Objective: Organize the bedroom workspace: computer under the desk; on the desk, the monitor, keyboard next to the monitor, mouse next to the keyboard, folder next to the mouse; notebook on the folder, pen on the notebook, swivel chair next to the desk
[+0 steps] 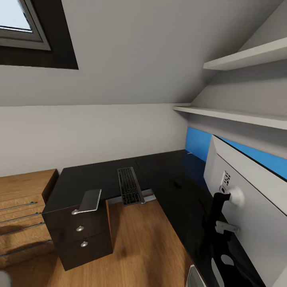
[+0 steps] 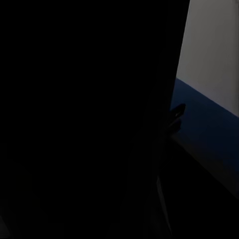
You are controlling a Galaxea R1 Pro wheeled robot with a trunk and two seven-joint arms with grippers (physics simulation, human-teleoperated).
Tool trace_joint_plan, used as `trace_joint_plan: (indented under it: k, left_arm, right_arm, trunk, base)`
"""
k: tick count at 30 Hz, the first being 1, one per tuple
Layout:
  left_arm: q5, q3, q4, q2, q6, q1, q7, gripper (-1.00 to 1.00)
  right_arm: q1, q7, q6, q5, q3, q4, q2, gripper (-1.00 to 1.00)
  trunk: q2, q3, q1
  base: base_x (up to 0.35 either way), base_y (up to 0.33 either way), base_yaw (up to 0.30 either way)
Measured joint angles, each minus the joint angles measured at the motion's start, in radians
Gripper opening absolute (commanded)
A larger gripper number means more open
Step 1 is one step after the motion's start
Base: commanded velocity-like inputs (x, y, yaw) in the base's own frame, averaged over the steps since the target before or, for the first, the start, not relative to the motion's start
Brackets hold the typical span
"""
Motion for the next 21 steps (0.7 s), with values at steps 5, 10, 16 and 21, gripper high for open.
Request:
trace_joint_plan:
  k: [5, 10, 16, 21]
  left_arm:
    - [0.0, 0.0, 0.0, 0.0, 0.0, 0.0, 0.0, 1.0]
    - [0.0, 0.0, 0.0, 0.0, 0.0, 0.0, 0.0, 1.0]
    - [0.0, 0.0, 0.0, 0.0, 0.0, 0.0, 0.0, 1.0]
    - [0.0, 0.0, 0.0, 0.0, 0.0, 0.0, 0.0, 1.0]
  right_arm:
    - [0.0, -0.001, 0.0, -0.004, 0.001, 0.0, 0.0, -1.0]
    - [0.0, -0.001, 0.0, 0.002, -0.001, 0.001, 0.0, -1.0]
    - [0.0, -0.001, 0.0, 0.0, 0.001, 0.002, 0.0, -1.0]
    - [0.0, 0.0, 0.0, 0.004, 0.0, 0.001, 0.0, -1.0]
  trunk:
    - [0.0, 0.0, 0.0]
    - [0.0, 0.0, 0.0]
    - [0.0, 0.0, 0.0]
    - [0.0, 0.0, 0.0]
  base:
    - [0.0, 0.0, 0.0]
    - [0.0, 0.0, 0.0]
    - [0.0, 0.0, 0.0]
    - [-0.091, -0.015, 0.0]
